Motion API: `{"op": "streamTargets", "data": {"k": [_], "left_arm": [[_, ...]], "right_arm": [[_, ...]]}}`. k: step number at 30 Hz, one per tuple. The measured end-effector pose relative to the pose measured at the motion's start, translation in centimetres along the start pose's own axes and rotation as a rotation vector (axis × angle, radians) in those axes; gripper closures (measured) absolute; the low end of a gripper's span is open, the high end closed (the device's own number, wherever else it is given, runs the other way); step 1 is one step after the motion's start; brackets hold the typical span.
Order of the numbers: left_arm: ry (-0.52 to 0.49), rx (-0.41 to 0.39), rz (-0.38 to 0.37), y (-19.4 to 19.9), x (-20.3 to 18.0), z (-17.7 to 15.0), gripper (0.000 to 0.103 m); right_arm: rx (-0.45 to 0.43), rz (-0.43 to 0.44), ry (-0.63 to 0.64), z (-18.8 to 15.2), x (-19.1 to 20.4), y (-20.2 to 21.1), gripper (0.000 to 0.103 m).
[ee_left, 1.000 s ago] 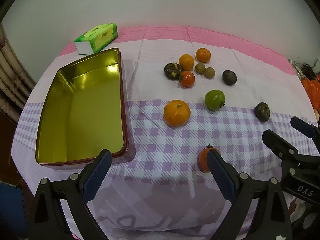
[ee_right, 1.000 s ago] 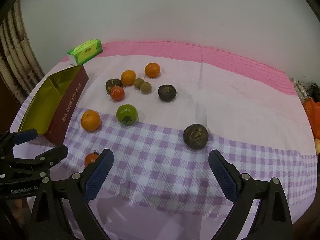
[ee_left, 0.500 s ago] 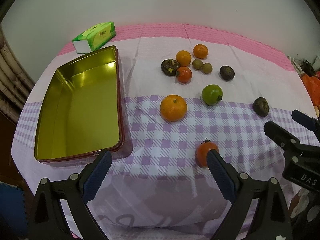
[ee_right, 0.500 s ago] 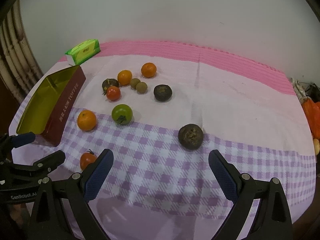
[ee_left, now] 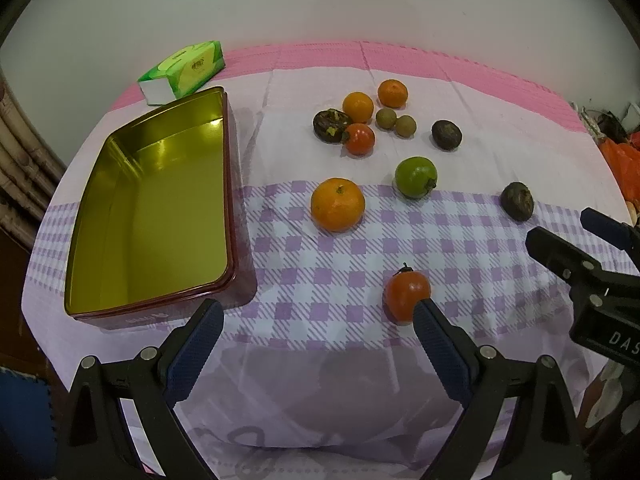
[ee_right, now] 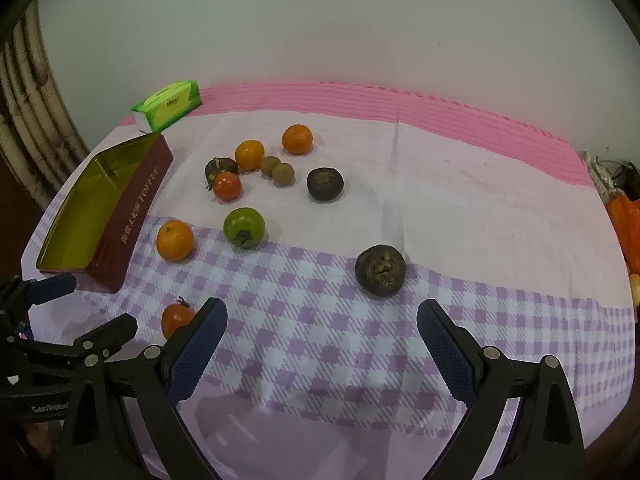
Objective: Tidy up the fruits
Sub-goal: 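Move the left gripper toward the red tomato on the cloth, then close the left gripper on the red tomato and lift it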
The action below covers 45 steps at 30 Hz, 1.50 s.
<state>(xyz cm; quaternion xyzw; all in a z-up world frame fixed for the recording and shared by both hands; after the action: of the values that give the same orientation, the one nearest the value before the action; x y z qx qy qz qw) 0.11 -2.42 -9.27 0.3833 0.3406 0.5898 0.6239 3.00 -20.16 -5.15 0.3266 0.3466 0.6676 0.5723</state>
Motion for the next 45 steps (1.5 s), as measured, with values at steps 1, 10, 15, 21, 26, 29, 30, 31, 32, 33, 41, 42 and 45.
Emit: {"op": "streamTargets", "data": {"k": [1,10,15,21,26,29,30,31,32,33,41,42,45], "left_arm": [[-0.003,0.0,-0.001,0.0,-0.1,0.0,0.009],[-0.015,0.007,-0.008,-0.2,-0.6,-0.2,0.009],[-0.023,0.012,-0.018,-0.3,-1.0,-0.2,0.009],[-0.042,0.027,-0.048,-0.8,-2.0,-0.3,0.01],[-0.077,0.049,-0.077,-1.5,-3.4,-0.1,0.017],[-0.089,0.069,-0.091,-2.2,-4.1,0.2,0.024],[-0.093,0.074,-0.094,-2.4,-4.3,0.2,0.028],[-0.098,0.078,-0.097,-2.6,-4.5,0.2,0.032],[-0.107,0.083,-0.104,-2.8,-4.8,0.3,0.033],[-0.111,0.09,-0.109,-3.1,-5.0,0.2,0.036],[-0.13,0.131,-0.144,-4.4,-6.1,0.0,0.062],[-0.128,0.132,-0.147,-4.5,-6.1,0.0,0.065],[-0.129,0.137,-0.153,-4.8,-6.3,0.1,0.075]], "right_arm": [[0.004,0.001,-0.003,0.0,-0.1,0.0,0.007],[0.017,0.022,-0.011,-0.2,-0.1,-0.2,0.007],[0.022,0.016,-0.033,0.0,-0.9,-0.1,0.007],[0.015,-0.025,-0.059,0.3,-2.6,-0.2,0.007],[0.028,-0.032,-0.078,0.2,-3.5,-0.8,0.007],[0.041,-0.031,-0.094,0.0,-4.2,-1.1,0.007],[0.045,-0.029,-0.102,0.0,-4.5,-1.2,0.007],[0.048,-0.029,-0.11,-0.1,-4.7,-1.3,0.007],[0.052,-0.03,-0.12,-0.1,-5.0,-1.4,0.007],[0.055,-0.031,-0.129,-0.2,-5.3,-1.5,0.007],[0.078,-0.024,-0.152,-0.5,-5.7,-1.9,0.007],[0.08,-0.022,-0.151,-0.6,-5.7,-2.0,0.007],[0.087,-0.023,-0.152,-0.7,-5.8,-2.3,0.007]]}}
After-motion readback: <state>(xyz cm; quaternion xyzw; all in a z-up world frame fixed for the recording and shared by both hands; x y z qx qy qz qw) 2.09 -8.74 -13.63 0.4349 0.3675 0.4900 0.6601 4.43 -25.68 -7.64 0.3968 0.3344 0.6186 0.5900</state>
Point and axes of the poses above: each gripper's, at about its wrist camera, not at the fingertips, and y roughly against the way its jaws point, x to its left, z to its top, the point moved 9 cm from there along -y, roughly the way its jaws point, and after that the axes turned 1 degree about -x, right-handed, at the moved point
